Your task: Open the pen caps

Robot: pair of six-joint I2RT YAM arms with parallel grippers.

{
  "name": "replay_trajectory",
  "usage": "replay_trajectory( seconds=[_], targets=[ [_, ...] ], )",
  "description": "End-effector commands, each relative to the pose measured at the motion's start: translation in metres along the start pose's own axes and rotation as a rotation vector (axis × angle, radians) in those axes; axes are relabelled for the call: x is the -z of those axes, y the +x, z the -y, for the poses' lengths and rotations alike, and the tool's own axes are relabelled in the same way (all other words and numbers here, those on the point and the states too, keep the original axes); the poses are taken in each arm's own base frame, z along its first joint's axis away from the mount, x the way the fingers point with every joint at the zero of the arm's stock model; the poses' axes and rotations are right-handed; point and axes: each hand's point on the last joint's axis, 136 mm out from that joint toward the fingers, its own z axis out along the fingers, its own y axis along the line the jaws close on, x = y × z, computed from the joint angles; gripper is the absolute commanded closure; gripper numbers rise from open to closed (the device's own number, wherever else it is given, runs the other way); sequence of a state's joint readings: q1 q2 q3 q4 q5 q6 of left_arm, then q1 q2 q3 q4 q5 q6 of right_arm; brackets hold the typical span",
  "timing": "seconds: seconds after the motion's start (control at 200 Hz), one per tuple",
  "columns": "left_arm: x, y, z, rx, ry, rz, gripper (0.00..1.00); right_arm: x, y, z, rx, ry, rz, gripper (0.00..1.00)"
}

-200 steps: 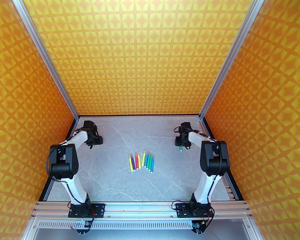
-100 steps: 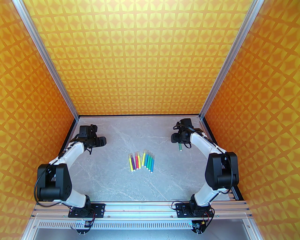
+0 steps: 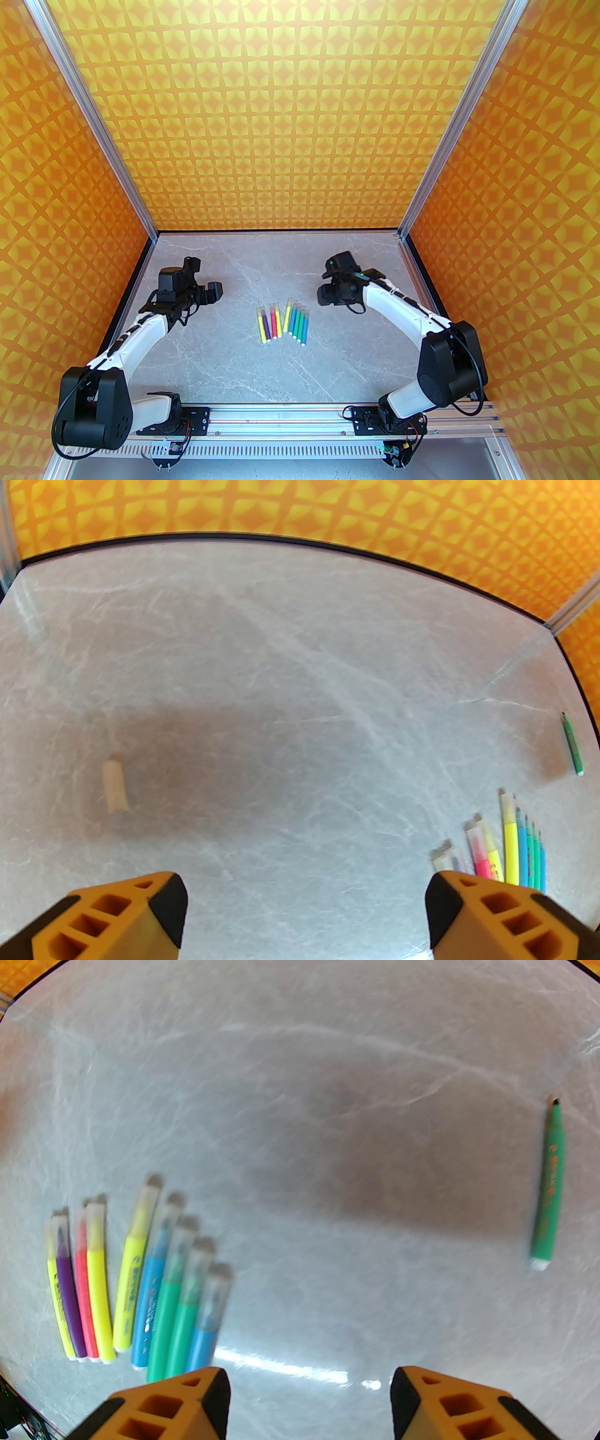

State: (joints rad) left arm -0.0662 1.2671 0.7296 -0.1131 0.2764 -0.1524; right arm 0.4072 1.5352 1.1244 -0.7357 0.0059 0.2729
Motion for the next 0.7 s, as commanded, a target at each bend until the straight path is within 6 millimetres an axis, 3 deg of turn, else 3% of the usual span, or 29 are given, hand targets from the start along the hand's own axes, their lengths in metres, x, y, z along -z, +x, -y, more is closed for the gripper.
replay_trajectory(
  seconds=[0.0,0.32,0.505,0.695],
  targets=[
    [0.005,-0.01,0.013,-0.044,0.049,0.066,0.11,0.004,0.017,-0.006,-0.055,0.03,-0.011,0.4],
    [0.014,-0.01,0.02,-0.081,0.062,0.094,0.11,-0.013,0.053,-0.044,-0.091,-0.018,-0.058,0.44],
    [0.021,-0.012,0.022,-0.114,0.063,0.127,0.11,-0.03,0.068,-0.053,-0.119,-0.019,-0.104,0.48],
    [0.025,-0.012,0.023,-0.128,0.066,0.146,0.11,-0.035,0.073,-0.063,-0.141,-0.039,-0.134,0.5]
  ],
)
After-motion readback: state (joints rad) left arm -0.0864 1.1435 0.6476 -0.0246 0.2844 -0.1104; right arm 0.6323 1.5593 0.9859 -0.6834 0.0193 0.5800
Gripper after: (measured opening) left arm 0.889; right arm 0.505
